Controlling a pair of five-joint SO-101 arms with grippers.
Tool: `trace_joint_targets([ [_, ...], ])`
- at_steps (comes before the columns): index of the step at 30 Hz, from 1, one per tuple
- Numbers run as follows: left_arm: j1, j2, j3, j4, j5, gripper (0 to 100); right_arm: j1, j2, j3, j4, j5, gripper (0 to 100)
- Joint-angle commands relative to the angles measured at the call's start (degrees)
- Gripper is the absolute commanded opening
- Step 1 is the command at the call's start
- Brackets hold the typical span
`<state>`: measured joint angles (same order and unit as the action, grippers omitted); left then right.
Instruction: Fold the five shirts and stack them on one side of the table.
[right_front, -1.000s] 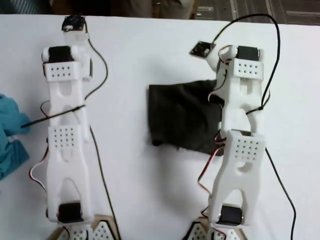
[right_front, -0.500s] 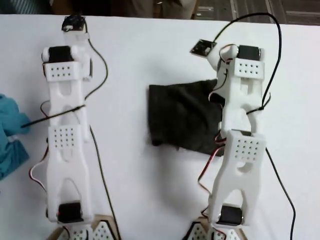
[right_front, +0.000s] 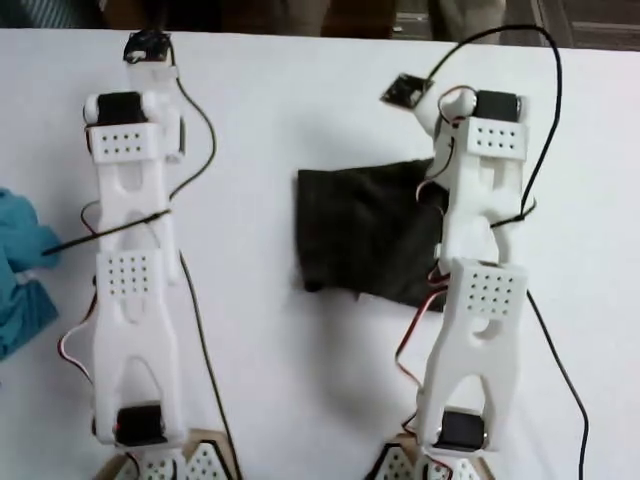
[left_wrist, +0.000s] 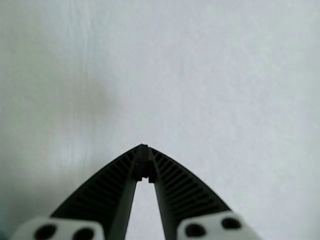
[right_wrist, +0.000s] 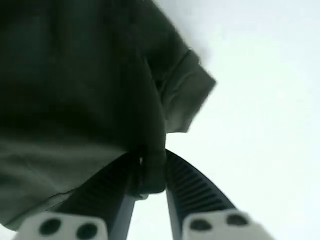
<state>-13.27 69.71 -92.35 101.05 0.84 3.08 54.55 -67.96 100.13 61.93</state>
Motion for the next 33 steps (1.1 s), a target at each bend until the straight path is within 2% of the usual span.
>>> trace_joint_targets([
  [1,-0.53,-0.88,-2.51,-0.09,-0.53,2,0.66,-4.62,-3.25,0.92,0.35,2.0],
  [15,-0.70,-1.14,-2.33,0.09,-0.53,2,-1.63,-1.27,-3.60,-10.33,0.53,2.0],
  [19,-0.53,-1.14,-2.33,0.09,-0.53,2,-1.01,-1.10,-3.16,-12.97,4.31,2.0],
  [23,-0.44,-1.14,-2.33,0.09,-0.53,2,-0.84,1.98,-3.25,-17.45,4.75,2.0],
  [33,-0.70,-1.14,-2.33,0.26,-0.53,2,-0.31,10.95,-3.87,-17.54,6.68,2.6],
])
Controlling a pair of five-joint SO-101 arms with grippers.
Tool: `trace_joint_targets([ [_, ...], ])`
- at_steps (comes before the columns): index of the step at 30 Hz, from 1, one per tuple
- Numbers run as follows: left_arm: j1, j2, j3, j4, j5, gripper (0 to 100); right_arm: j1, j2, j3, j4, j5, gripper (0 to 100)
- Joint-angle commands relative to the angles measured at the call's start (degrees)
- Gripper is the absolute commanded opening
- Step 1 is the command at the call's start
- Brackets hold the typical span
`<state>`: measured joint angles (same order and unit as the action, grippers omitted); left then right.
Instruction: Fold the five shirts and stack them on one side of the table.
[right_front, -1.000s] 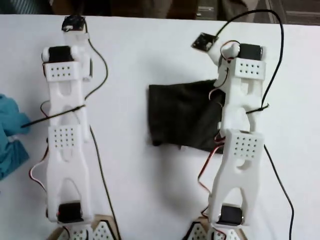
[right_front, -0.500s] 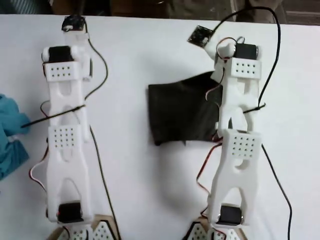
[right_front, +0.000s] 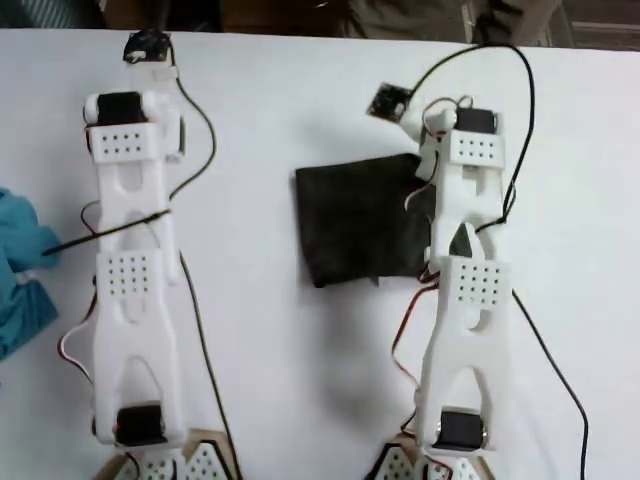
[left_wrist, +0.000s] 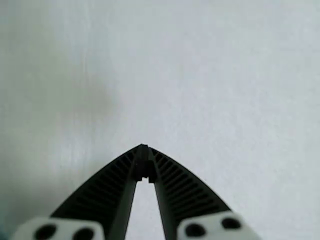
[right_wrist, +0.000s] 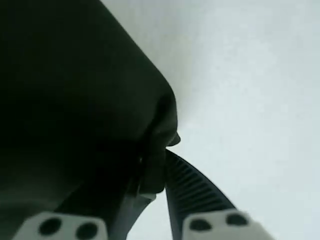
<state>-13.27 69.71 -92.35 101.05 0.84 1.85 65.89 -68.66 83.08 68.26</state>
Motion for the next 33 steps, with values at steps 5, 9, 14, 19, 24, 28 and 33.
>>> trace_joint_targets([
  [5,-0.70,-1.05,-2.33,0.53,-0.53,2,2.15,-5.41,-3.16,2.24,0.35,16.0],
  [9,0.53,-0.62,-2.15,0.53,-0.44,2,2.51,-12.88,-3.16,2.77,0.26,15.8],
  [14,6.33,-1.32,-2.68,0.53,-0.70,2,1.63,-22.29,-2.90,6.02,-9.49,1.7],
  [19,15.03,-0.70,-2.24,0.53,-7.91,2,-1.89,-24.22,-2.55,14.64,-20.22,2.0],
  [24,21.45,-1.14,-2.33,0.88,-12.22,2,-2.68,-25.98,6.24,18.42,-29.01,2.0],
  [28,26.20,-0.44,-1.54,0.97,-12.40,2,-2.33,-28.88,22.77,18.33,-29.71,2.0],
  [33,29.54,1.85,3.82,-0.53,-12.40,2,-0.48,-32.48,36.40,15.52,-29.71,2.1],
])
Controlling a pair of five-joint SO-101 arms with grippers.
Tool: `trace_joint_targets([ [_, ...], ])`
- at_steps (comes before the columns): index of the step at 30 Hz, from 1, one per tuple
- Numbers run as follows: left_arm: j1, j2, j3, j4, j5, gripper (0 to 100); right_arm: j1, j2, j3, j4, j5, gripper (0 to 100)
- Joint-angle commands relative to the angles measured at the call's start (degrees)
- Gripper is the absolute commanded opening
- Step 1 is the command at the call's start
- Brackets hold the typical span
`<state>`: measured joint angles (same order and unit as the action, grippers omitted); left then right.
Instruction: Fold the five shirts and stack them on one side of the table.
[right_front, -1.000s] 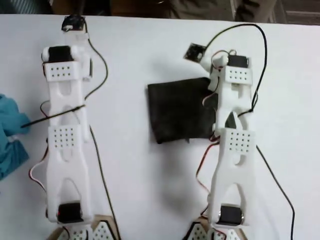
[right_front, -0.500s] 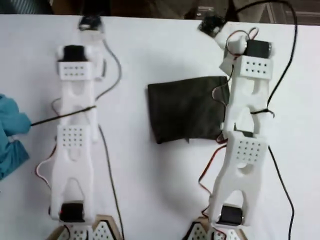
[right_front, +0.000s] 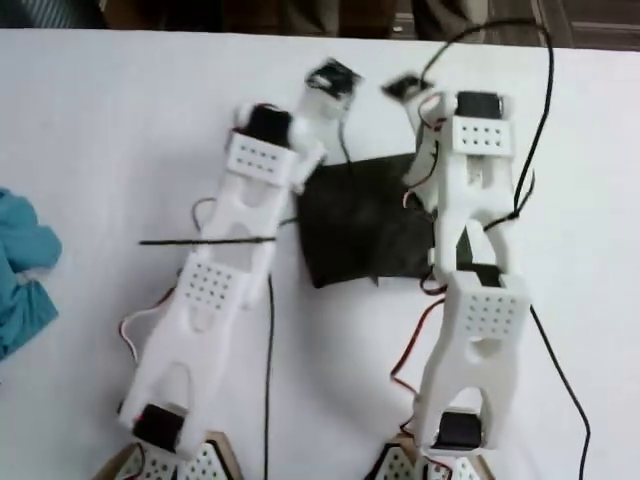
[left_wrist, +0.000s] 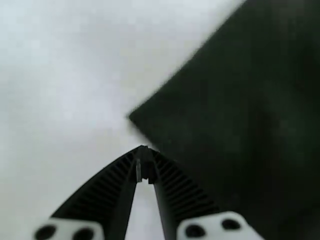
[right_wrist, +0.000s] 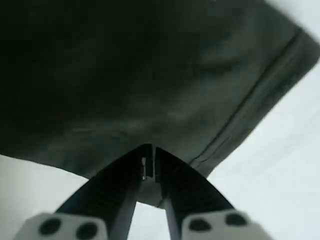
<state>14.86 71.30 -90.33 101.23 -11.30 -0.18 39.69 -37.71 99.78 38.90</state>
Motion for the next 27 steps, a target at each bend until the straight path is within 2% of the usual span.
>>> trace_joint_targets([
  [1,1.58,1.41,2.42,-1.58,-0.18,2,2.24,-7.52,7.30,-2.42,-0.35,2.1],
  [5,1.93,6.07,4.26,-4.84,-0.18,2,4.79,-13.67,17.14,-7.25,0.00,2.1],
  [15,-0.70,6.51,2.07,-2.02,-0.62,2,8.04,-24.13,45.19,-23.69,5.27,2.0],
  [20,-2.37,6.51,2.15,0.62,-4.31,2,8.75,-24.40,47.03,-26.86,5.27,2.0],
  [27,-5.98,6.42,2.15,0.70,-4.92,2,11.82,-24.40,44.31,-28.26,6.77,2.0],
])
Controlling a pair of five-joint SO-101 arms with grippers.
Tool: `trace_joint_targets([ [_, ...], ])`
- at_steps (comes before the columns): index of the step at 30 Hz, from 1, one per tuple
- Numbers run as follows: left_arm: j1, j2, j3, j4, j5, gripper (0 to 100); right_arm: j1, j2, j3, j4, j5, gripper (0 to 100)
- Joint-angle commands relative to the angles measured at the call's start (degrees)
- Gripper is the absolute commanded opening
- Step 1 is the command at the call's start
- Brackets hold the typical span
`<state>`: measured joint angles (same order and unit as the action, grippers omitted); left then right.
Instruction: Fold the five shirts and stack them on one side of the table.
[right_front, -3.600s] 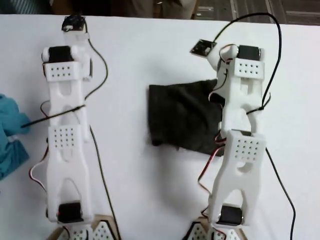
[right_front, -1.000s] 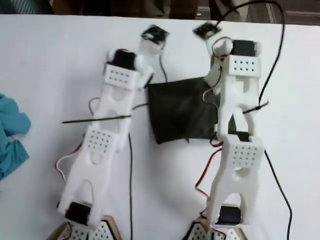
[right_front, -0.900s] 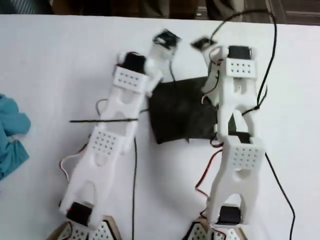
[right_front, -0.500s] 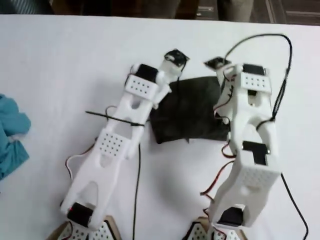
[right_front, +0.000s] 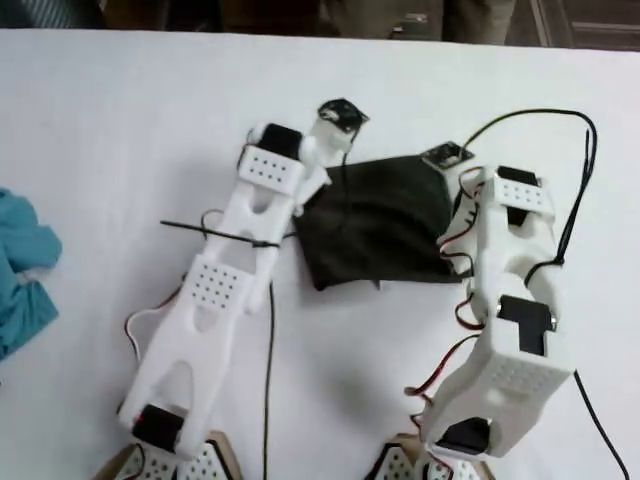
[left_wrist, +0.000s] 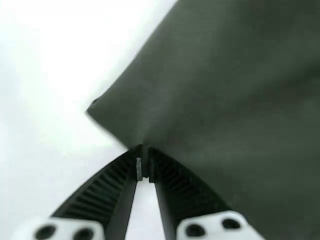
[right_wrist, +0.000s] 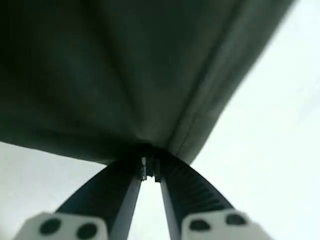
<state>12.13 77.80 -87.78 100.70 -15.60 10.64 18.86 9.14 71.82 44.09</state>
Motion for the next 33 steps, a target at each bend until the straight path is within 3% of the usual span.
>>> trace_joint_targets([
  [1,-3.43,-0.26,-0.40,1.23,-0.53,2,0.75,-3.74,-2.90,-0.13,2.02,2.1],
  [12,1.93,-10.64,-5.41,1.76,-0.26,2,-5.05,-7.52,-18.46,9.36,0.18,2.1],
  [16,4.13,-16.88,3.56,1.76,0.70,2,-4.00,-5.67,-25.85,7.34,0.00,2.1],
  [20,4.66,-22.51,17.27,1.76,7.82,2,-2.15,4.09,-35.16,5.41,-0.18,2.1],
  [23,4.92,-26.11,26.15,1.58,8.88,2,-1.71,13.23,-45.10,5.85,-2.02,2.1],
  [33,11.08,-37.71,39.08,1.23,8.62,2,-5.05,32.75,-72.53,17.71,-2.02,2.1],
])
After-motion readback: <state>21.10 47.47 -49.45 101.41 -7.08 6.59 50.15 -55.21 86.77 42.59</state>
